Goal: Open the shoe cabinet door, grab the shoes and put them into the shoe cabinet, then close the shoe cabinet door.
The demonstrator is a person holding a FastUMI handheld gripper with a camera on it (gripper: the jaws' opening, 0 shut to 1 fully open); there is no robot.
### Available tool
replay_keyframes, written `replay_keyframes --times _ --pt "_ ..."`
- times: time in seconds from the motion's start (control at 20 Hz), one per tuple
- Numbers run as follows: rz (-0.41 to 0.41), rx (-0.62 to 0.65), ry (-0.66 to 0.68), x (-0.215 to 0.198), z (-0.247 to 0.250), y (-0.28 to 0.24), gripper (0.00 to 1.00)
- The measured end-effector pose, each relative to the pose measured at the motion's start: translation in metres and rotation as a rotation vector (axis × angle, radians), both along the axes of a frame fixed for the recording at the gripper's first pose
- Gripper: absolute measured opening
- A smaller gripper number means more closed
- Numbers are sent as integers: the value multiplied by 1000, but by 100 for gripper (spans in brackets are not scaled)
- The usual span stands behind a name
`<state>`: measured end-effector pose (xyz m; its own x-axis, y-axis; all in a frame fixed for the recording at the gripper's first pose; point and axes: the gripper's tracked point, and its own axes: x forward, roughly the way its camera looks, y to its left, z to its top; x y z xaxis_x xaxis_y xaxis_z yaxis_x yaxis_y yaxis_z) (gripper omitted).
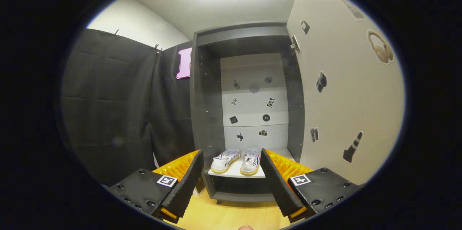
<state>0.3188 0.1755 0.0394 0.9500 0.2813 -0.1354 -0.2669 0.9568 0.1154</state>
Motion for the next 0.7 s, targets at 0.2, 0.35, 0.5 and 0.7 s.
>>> replay_keyframes --times 0.2,0.35,0.5,0.7 --pt "7 5 -14 -42 16 -18 98" --pt "68 41 -31 -82 31 -22 98" --pt "96 59 -29 -113 41 -41 97" --pt "85 59 -13 -141 47 -81 97"
